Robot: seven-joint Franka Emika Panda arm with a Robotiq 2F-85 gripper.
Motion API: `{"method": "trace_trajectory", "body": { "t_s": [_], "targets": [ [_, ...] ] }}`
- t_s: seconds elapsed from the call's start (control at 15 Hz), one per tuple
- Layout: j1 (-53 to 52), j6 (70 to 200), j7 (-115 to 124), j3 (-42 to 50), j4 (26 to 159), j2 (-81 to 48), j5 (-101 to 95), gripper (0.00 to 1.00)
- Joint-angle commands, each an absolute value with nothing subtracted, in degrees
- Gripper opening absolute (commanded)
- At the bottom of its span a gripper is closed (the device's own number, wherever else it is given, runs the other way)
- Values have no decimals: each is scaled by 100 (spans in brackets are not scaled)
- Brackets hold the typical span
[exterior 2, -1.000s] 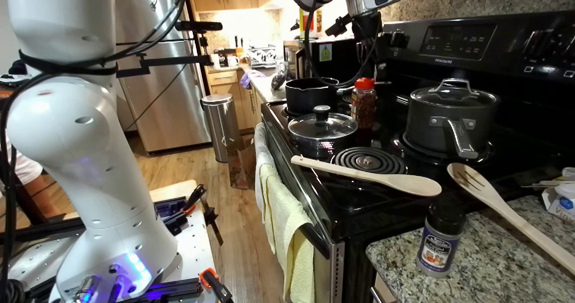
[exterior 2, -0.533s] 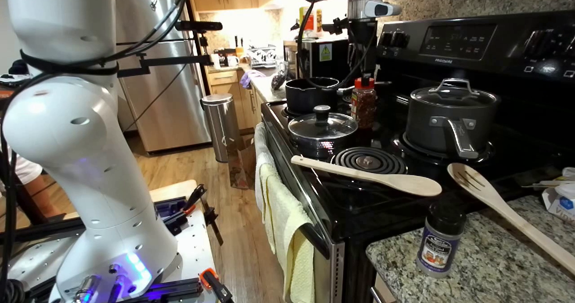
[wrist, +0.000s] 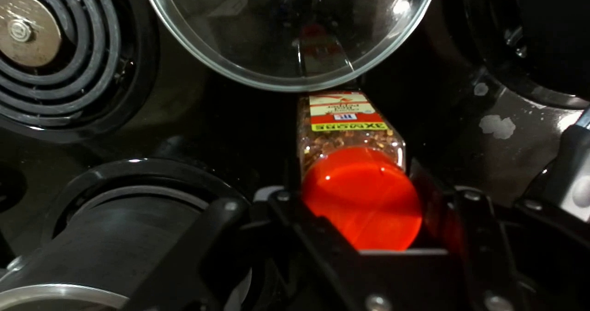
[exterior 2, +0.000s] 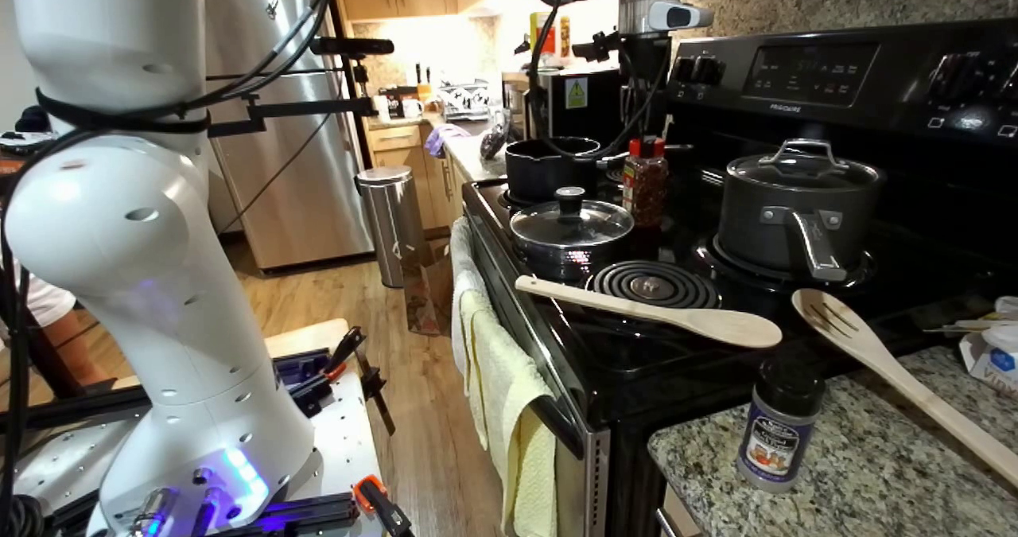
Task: Move the container with the red lid to the right side of the counter
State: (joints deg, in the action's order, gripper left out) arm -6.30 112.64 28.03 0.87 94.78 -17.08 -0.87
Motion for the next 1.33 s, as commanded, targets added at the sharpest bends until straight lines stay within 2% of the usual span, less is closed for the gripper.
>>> {"method": "trace_trajectory", "body": {
  "t_s": [0.0,0.93,1.0,1.13,1.2,1.27],
  "targets": [
    [-618,11279,2753,110,9477,-1701,-236,35],
    [-449,11279,2812,251,9360,-1161,-181,35],
    [-425,11275,2812,260,9359,-1133,-180,60],
    [-419,11274,2811,256,9362,-1159,-179,60],
    [-426,11275,2811,243,9362,-1181,-179,35],
    [-443,11291,2880,244,9318,-1219,-219,35]
  ]
}}
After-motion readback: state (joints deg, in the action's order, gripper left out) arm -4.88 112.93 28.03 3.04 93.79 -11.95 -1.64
